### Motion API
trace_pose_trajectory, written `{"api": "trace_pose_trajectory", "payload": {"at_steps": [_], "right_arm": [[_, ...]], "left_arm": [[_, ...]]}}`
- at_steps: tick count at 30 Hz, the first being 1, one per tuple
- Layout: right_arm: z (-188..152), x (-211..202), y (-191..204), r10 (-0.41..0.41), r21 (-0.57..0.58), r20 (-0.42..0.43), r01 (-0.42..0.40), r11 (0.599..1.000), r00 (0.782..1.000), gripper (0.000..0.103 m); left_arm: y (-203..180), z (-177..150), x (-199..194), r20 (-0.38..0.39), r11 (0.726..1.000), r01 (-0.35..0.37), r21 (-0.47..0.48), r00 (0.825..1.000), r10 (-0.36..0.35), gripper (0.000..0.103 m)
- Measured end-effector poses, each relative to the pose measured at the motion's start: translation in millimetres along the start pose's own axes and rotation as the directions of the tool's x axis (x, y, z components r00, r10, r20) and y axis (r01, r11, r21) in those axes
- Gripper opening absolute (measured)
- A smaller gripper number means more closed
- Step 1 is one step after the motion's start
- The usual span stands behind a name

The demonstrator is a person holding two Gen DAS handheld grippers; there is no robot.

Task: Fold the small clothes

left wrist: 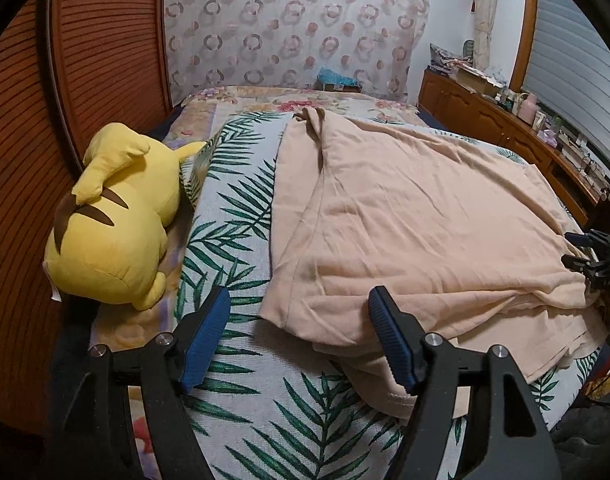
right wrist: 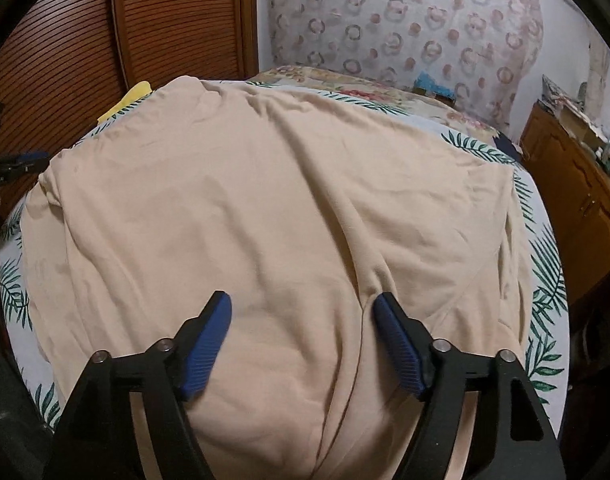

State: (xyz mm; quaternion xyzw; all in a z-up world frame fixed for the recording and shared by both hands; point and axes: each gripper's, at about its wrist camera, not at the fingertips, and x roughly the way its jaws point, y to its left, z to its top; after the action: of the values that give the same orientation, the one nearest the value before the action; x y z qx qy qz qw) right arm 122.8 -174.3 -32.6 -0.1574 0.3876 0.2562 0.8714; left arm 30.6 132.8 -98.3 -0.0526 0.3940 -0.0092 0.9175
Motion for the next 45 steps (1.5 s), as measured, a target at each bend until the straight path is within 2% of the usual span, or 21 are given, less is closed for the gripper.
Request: {"api": "trace_pose_trajectory", "payload": {"at_steps": [3,14,15,16,18,19,21,26,32,40,45], "right_arm": [[3.1,6.7,-2.8,0.010,0.003,-0.006,-0.010,1.000,1.000,0.084],[4.4,6.7,-2.7,0.008,0.004,-0.003,-0.008,1.000,1.000,0.084],[4.3,6.7,-2.9,0.008,0.003,-0.003,-0.008,1.000,1.000,0.084],[4.2,6.8,-2.9,0.008,0.003,-0.003,-0.008,1.000,1.000,0.084],[4.4,6.7,-3.0,0.009,0.003,-0.003,-0.009,1.000,1.000,0.084],[4.3,6.9,-2.8,0.009,0.003,-0.003,-0.009,1.000,1.000,0.084],[3.4,5.2,-3.7,0.009,0.002,-0.003,-0.009,1.000,1.000,0.084],[3.3,5.8,-3.5,0.008,0.001,-0.003,-0.008,1.000,1.000,0.084],[2.4,4.0,-2.6,0.010,-0.001,-0.005,-0.010,1.000,1.000,0.085],[3.2,4.2,0.3,0.007,0.001,-0.006,-0.007,1.000,1.000,0.087],[-0.4,-9.7,-6.1,0.001,0.013,0.002,-0.001,1.000,1.000,0.087]], "left_arm": [[1.2,0.3,7.4,-0.016,1.000,0.009,-0.008,1.000,-0.009,0.072],[-5.4,4.5,26.3,-0.069,1.000,0.030,-0.004,0.997,-0.030,0.072],[-7.0,4.5,26.0,-0.067,0.999,0.033,0.000,0.997,-0.033,0.067],[-8.4,4.5,25.7,-0.065,1.000,0.030,0.007,0.997,-0.029,0.050],[-12.7,4.9,24.0,-0.064,0.999,0.043,0.026,0.997,-0.041,0.035],[-15.9,5.0,23.3,-0.068,0.997,0.061,0.038,0.996,-0.058,0.020],[-20.5,6.1,20.6,-0.070,0.996,0.080,0.047,0.995,-0.077,0.014],[-37.5,24.7,-9.5,0.050,0.994,0.100,0.051,0.993,-0.103,0.012],[-75.3,51.7,-41.2,0.170,0.977,0.182,0.112,0.965,-0.200,0.012],[-108.5,71.1,-41.3,0.203,0.953,0.252,0.167,0.937,-0.283,0.011],[-134.5,87.2,-43.8,0.216,0.933,0.292,0.211,0.917,-0.336,0.011]]}}
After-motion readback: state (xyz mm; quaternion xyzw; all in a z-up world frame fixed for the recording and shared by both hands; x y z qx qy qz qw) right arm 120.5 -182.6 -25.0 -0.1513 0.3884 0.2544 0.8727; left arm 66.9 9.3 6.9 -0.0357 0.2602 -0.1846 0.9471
